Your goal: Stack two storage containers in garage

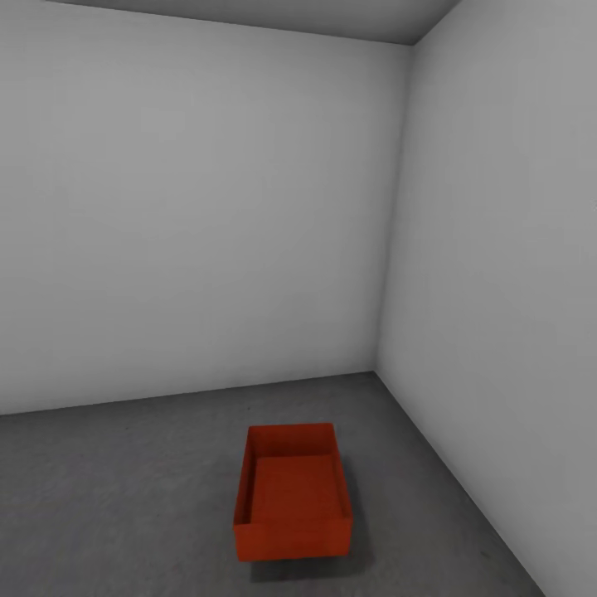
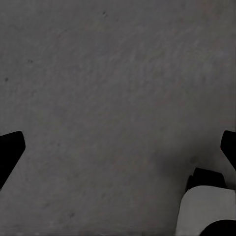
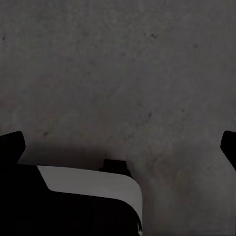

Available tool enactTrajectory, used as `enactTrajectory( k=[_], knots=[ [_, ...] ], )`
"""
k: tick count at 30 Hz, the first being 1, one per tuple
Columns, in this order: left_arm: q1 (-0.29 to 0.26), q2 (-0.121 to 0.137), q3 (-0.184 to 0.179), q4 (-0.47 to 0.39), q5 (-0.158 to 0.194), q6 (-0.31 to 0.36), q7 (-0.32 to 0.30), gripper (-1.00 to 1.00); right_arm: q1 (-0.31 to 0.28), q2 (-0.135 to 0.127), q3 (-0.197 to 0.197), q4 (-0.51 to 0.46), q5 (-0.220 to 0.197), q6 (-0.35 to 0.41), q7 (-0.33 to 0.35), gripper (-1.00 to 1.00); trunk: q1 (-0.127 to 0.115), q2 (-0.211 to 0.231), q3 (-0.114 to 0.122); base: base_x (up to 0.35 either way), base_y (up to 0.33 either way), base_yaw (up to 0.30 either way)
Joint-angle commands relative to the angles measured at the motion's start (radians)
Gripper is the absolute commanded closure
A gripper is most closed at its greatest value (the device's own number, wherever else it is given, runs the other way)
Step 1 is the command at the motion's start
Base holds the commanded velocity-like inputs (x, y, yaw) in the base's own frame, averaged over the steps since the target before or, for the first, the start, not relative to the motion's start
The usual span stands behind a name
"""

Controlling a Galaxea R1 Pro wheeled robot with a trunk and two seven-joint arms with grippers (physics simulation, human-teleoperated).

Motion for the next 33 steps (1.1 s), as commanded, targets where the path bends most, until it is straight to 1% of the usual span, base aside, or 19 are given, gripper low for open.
enactTrajectory(
  k=[1,6,15,33],
  knots=[
    [0.002,0.0,-0.009,0.001,0.007,-0.002,0.001,-1.0,0.001,0.0,0.008,0.001,0.004,-0.001,-0.009,-1.0,0.0,-0.001,-0.001,0.0,0.0,0.0],
    [0.011,-0.007,-0.01,0.002,0.006,-0.002,-0.005,-1.0,0.007,0.002,0.014,0.001,0.004,-0.001,-0.008,-1.0,0.0,-0.001,-0.001,0.0,0.0,0.0],
    [0.013,-0.012,-0.011,0.002,0.004,-0.002,-0.006,-1.0,0.008,0.001,0.007,0.0,0.004,-0.001,-0.008,-1.0,0.0,-0.001,-0.001,0.0,0.0,0.0],
    [0.013,-0.012,-0.009,0.002,0.004,-0.002,-0.007,-1.0,0.008,0.001,0.007,0.0,0.004,-0.001,-0.008,-1.0,0.0,-0.001,-0.001,0.0,0.0,0.0]
  ],
)
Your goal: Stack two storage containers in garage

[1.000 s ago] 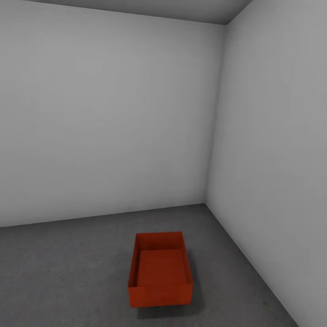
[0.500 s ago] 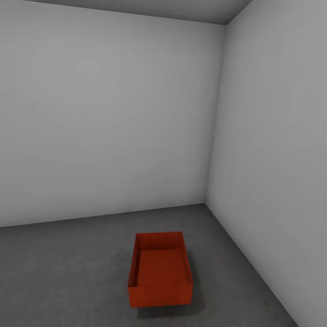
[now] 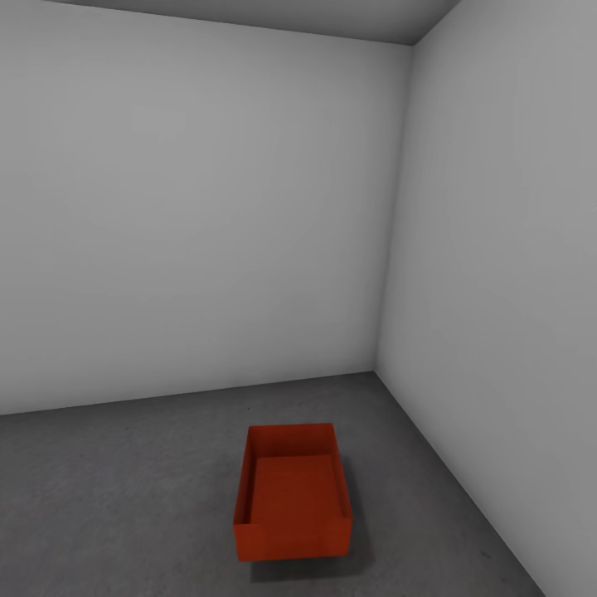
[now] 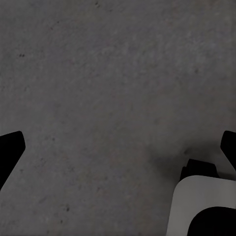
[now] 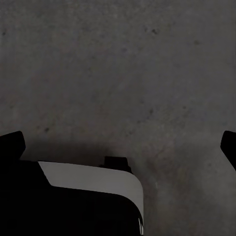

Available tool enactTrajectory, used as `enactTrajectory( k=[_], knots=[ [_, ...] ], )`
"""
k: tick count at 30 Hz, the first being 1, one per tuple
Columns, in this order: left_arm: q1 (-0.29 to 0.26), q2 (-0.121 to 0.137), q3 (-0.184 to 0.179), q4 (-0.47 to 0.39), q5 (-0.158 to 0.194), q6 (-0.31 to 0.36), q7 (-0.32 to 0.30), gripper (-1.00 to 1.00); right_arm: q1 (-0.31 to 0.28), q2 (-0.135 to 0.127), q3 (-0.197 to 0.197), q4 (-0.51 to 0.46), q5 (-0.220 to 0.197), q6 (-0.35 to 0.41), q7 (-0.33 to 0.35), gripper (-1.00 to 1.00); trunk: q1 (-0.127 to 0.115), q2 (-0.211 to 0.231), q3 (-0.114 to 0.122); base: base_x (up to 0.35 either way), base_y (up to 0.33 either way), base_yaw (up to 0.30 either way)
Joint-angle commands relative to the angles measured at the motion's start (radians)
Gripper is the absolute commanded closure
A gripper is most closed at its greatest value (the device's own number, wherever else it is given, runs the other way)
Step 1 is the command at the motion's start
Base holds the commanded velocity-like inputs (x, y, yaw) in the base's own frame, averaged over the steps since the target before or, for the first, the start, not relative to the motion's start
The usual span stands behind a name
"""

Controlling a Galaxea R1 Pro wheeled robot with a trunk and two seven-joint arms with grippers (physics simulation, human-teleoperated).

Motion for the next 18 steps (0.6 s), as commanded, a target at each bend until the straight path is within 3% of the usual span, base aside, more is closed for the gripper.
enactTrajectory(
  k=[1,18],
  knots=[
    [-0.001,0.0,-0.009,0.0,0.008,-0.002,0.003,-1.0,-0.001,0.0,0.008,0.001,0.004,-0.001,-0.009,-1.0,0.0,-0.001,-0.001,0.0,0.0,0.0],
    [-0.001,0.0,-0.009,0.0,0.008,-0.002,0.003,-1.0,-0.001,0.0,0.008,0.001,0.004,-0.001,-0.009,-1.0,0.0,-0.001,-0.001,0.0,0.0,0.0]
  ],
)
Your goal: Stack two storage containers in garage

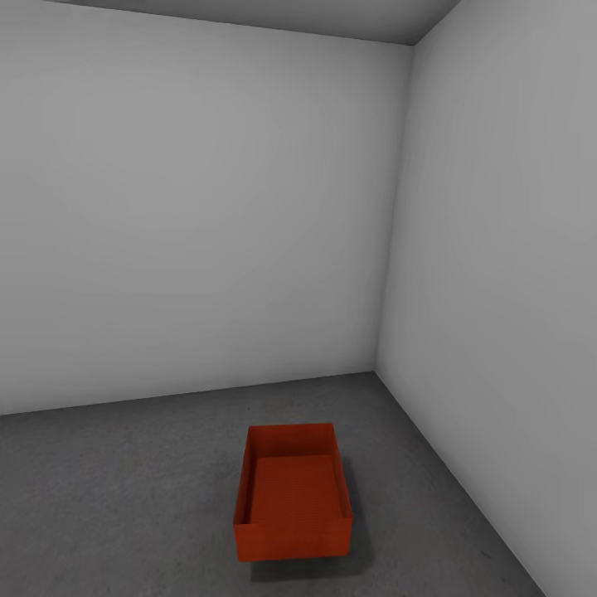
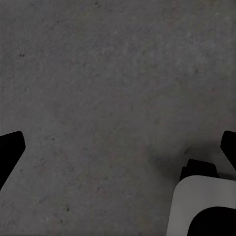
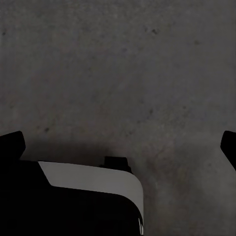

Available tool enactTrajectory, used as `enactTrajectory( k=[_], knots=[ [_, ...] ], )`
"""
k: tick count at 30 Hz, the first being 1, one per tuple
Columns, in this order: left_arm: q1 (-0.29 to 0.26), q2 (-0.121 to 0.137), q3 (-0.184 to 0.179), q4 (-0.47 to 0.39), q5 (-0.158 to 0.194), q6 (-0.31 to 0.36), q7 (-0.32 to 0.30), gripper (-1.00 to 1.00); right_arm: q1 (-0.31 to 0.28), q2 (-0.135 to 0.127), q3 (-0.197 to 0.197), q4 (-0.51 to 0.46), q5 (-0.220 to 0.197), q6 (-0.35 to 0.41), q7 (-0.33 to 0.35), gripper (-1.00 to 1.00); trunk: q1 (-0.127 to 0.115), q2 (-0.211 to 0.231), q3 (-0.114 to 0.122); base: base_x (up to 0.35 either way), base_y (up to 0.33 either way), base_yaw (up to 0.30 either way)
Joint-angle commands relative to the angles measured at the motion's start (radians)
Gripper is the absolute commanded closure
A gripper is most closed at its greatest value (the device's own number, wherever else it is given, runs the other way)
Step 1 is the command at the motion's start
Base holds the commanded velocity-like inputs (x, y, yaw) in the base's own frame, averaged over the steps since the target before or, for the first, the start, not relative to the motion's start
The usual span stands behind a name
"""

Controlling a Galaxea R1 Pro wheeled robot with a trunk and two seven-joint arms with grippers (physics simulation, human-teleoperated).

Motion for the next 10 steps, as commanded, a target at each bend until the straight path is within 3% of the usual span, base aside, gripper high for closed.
enactTrajectory(
  k=[1,10],
  knots=[
    [-0.001,0.0,-0.009,0.0,0.008,-0.002,0.003,-1.0,-0.001,0.0,0.008,0.001,0.004,-0.001,-0.009,-1.0,0.0,-0.001,-0.001,0.0,0.0,0.0],
    [-0.001,0.0,-0.009,0.0,0.008,-0.002,0.003,-1.0,-0.001,0.0,0.008,0.001,0.004,-0.001,-0.009,-1.0,0.0,-0.001,-0.001,0.0,0.0,0.0]
  ],
)
